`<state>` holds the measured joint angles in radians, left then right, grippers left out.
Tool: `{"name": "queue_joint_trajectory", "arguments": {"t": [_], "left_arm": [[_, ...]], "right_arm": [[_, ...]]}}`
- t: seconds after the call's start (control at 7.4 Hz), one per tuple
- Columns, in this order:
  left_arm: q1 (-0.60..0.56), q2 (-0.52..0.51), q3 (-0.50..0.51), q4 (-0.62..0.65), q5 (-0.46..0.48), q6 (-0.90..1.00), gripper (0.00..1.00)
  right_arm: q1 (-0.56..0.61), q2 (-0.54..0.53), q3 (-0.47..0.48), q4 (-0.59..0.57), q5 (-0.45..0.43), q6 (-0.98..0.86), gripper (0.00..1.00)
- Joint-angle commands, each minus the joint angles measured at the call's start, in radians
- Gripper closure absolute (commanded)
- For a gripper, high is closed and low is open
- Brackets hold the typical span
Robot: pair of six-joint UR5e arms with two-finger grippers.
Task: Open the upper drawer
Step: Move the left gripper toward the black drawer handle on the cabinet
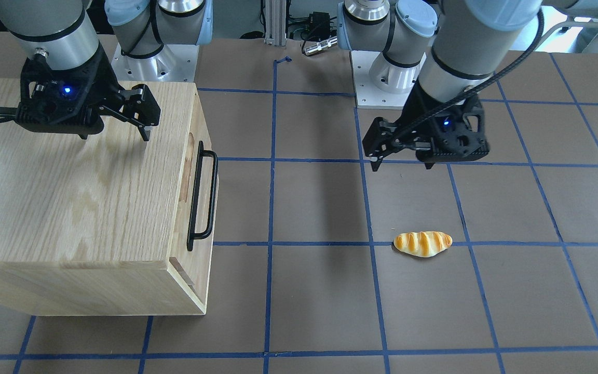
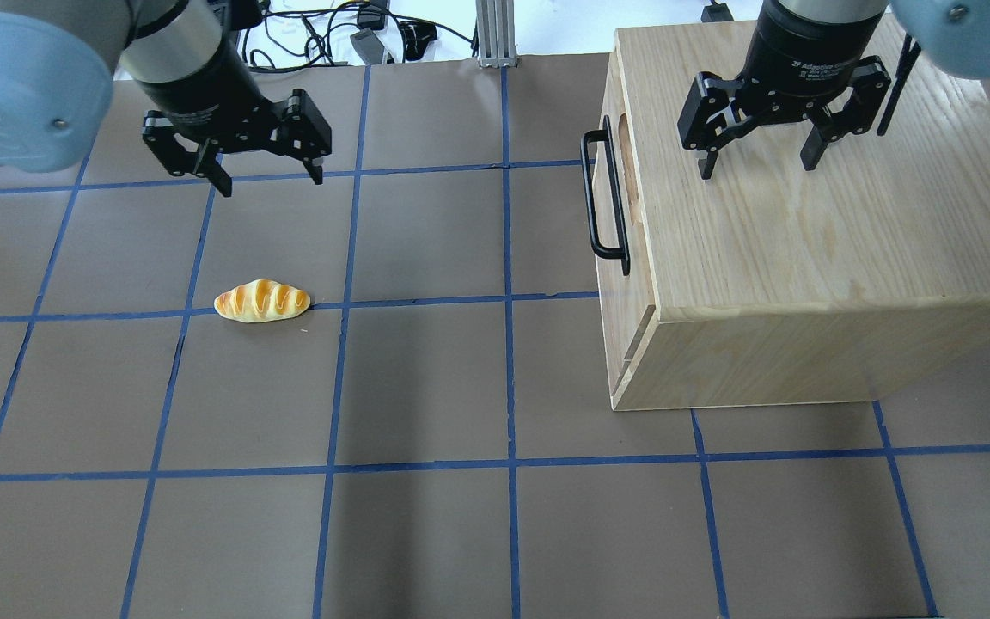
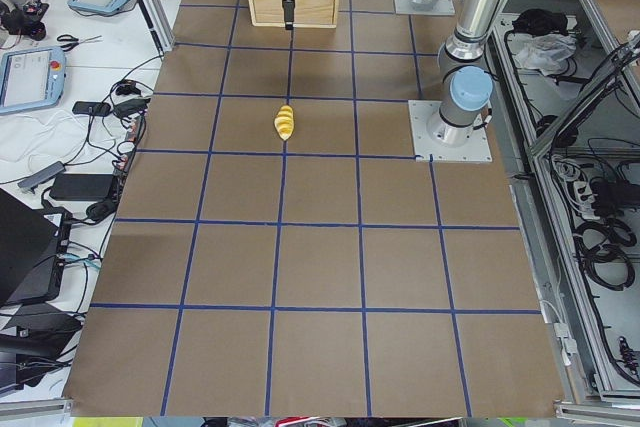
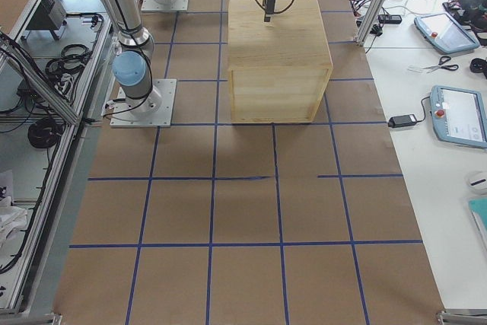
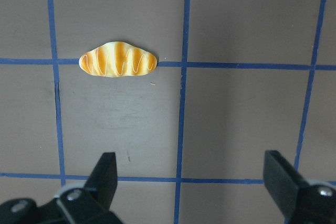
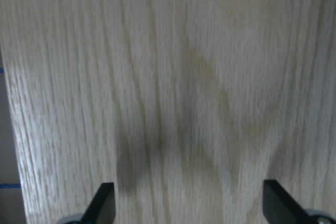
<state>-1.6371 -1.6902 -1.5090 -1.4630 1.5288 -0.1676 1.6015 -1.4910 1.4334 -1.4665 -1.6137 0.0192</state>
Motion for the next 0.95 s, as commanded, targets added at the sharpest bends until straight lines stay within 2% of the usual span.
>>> {"name": "queue_joint_trajectory", "arguments": {"t": [0.0, 0.27, 0.41, 0.81], "left_arm": [[-0.134, -0.093, 0.012, 0.148, -0.039, -0.193, 0.0], [-0.176, -0.147, 0.007, 0.294, -0.267, -0.294, 0.0], [-0.181, -0.167, 0.001, 0.306, -0.383, -0.312, 0.0], [-0.247, -0.207, 0.0, 0.386, -0.42, -0.349, 0.0]], "right_arm": [[0.0, 0.0, -0.001, 0.0, 0.0, 0.001, 0.0], [0.0, 0.0, -0.001, 0.0, 0.0, 0.001, 0.0], [0.0, 0.0, 0.001, 0.0, 0.0, -0.001, 0.0], [0.0, 0.0, -0.001, 0.0, 0.0, 0.001, 0.0]]}}
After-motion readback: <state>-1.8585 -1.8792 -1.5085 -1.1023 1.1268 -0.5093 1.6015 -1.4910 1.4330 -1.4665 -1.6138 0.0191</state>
